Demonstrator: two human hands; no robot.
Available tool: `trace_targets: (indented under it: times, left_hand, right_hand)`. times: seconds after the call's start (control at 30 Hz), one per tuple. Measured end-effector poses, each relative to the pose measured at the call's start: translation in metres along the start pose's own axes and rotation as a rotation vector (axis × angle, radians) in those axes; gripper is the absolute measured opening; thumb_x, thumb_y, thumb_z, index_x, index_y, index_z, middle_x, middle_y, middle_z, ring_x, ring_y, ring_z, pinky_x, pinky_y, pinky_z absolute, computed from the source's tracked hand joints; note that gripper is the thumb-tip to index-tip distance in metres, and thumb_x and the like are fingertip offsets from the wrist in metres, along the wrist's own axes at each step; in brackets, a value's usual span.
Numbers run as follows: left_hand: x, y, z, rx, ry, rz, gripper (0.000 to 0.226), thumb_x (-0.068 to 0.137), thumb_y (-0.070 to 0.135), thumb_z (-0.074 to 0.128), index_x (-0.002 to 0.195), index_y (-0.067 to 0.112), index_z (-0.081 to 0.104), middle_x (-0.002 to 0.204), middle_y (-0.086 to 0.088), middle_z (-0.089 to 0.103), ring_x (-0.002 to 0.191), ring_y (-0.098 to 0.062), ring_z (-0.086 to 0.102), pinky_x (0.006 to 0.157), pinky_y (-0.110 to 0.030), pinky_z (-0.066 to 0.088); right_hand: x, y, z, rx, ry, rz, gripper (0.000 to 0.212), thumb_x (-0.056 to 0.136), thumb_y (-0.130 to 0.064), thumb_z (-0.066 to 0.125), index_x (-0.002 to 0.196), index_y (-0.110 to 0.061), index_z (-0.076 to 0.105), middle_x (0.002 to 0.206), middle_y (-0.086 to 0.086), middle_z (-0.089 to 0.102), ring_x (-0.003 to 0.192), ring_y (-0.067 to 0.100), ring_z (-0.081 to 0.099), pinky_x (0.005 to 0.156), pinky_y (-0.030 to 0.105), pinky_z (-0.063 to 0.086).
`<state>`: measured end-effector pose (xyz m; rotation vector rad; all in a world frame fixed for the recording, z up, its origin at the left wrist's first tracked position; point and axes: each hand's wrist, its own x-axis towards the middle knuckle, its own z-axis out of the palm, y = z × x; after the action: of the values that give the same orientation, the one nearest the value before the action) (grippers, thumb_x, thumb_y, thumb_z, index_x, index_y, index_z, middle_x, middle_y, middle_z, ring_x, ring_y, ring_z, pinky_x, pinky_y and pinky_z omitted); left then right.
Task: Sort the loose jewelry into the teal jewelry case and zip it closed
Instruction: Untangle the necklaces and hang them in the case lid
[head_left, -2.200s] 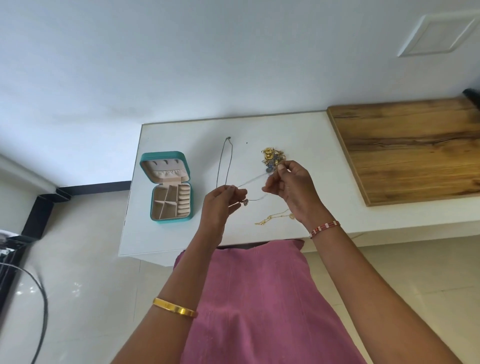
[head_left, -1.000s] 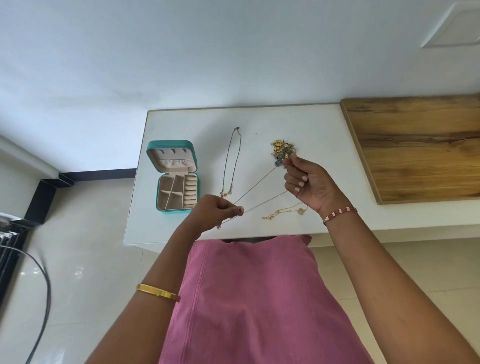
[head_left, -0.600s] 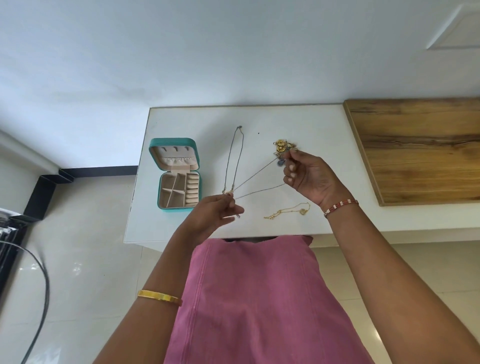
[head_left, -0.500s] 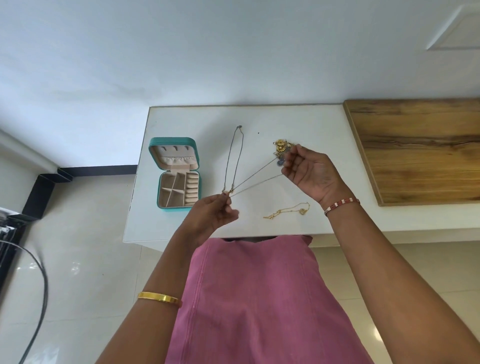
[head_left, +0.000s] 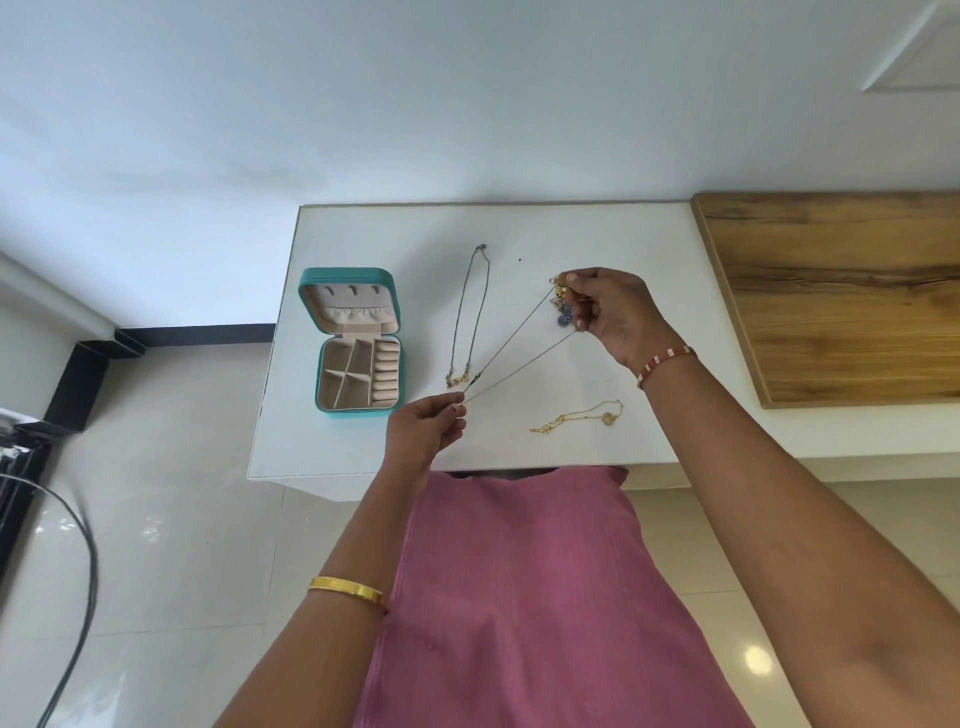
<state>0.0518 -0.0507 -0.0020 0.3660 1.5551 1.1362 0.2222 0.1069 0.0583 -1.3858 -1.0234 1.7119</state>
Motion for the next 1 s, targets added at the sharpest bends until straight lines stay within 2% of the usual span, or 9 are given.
trace_targets:
  times: [0.2,0.37,0.53,0.63,0.7,0.8,0.83,0.93,1.0]
  left_hand:
    - [0.003,-0.001,0.007,-0.170,0.066,-0.009,0.026,0.087,-0.007,0.054,0.112,-0.001,0.061,0.080,-0.004,0.060,0.073,-0.013,0.056,0.071,-0.015,0.053]
    - [0.003,0.000,0.010,-0.254,0.120,-0.029,0.023,0.086,-0.006,0.056,0.109,-0.003,0.060,0.080,-0.008,0.062,0.072,-0.016,0.061,0.071,-0.019,0.056]
    - [0.005,-0.005,0.016,-0.112,0.194,-0.001,0.022,0.082,-0.006,0.062,0.105,-0.005,0.064,0.078,-0.004,0.064,0.070,-0.014,0.061,0.077,-0.022,0.056]
    - [0.005,-0.003,0.024,0.011,0.214,0.055,0.016,0.079,-0.002,0.066,0.092,0.007,0.068,0.077,0.001,0.065,0.070,-0.013,0.059,0.085,-0.029,0.052]
    - [0.007,-0.001,0.030,0.097,0.236,0.100,0.017,0.078,0.000,0.067,0.087,0.015,0.067,0.078,0.001,0.066,0.072,-0.012,0.059,0.081,-0.024,0.049]
    - [0.011,0.001,0.036,0.227,0.281,0.158,0.015,0.079,0.003,0.066,0.086,0.017,0.067,0.076,0.004,0.065,0.068,-0.005,0.058,0.066,-0.008,0.044]
    - [0.013,0.001,0.038,0.254,0.289,0.169,0.014,0.080,0.004,0.065,0.086,0.016,0.067,0.073,0.006,0.064,0.068,-0.008,0.059,0.065,-0.009,0.044]
    - [0.018,0.001,0.042,0.298,0.308,0.187,0.014,0.080,0.006,0.063,0.087,0.019,0.064,0.069,0.003,0.066,0.073,-0.021,0.063,0.074,-0.026,0.049]
    - [0.022,0.000,0.045,0.293,0.312,0.179,0.017,0.080,0.007,0.063,0.092,0.018,0.062,0.075,-0.002,0.069,0.075,-0.022,0.065,0.076,-0.028,0.049]
  right_hand:
    - [0.012,-0.013,0.006,-0.154,0.029,-0.028,0.015,0.084,-0.003,0.059,0.072,-0.008,0.064,0.048,-0.002,0.052,0.045,0.012,0.037,0.040,0.019,0.029]
    - [0.021,-0.015,0.011,-0.189,0.043,-0.036,0.018,0.086,-0.004,0.056,0.070,-0.008,0.064,0.056,0.003,0.049,0.045,0.012,0.037,0.040,0.018,0.028]
    - [0.033,-0.017,0.017,-0.281,0.052,-0.069,0.023,0.087,-0.004,0.053,0.067,-0.011,0.063,0.059,0.005,0.050,0.042,0.010,0.036,0.040,0.019,0.027]
    - [0.043,-0.022,0.020,-0.336,0.055,-0.088,0.024,0.088,-0.005,0.052,0.067,-0.012,0.063,0.059,0.005,0.052,0.042,0.010,0.036,0.040,0.019,0.028]
    - [0.051,-0.024,0.021,-0.365,0.053,-0.095,0.024,0.088,-0.005,0.052,0.067,-0.012,0.063,0.060,0.005,0.052,0.038,0.008,0.037,0.039,0.017,0.029]
    - [0.062,-0.023,0.023,-0.421,0.058,-0.098,0.025,0.088,-0.005,0.053,0.067,-0.013,0.062,0.060,0.005,0.053,0.037,0.005,0.037,0.036,0.014,0.030]
    - [0.067,-0.022,0.023,-0.442,0.061,-0.094,0.025,0.088,-0.005,0.052,0.066,-0.014,0.062,0.060,0.005,0.053,0.038,0.006,0.037,0.035,0.014,0.030]
    - [0.080,-0.016,0.024,-0.476,0.062,-0.082,0.026,0.088,-0.005,0.052,0.066,-0.014,0.061,0.060,0.005,0.053,0.032,0.002,0.035,0.034,0.013,0.029]
    - [0.090,-0.013,0.024,-0.493,0.063,-0.075,0.025,0.088,-0.005,0.052,0.066,-0.014,0.061,0.060,0.005,0.054,0.032,0.002,0.035,0.034,0.012,0.027]
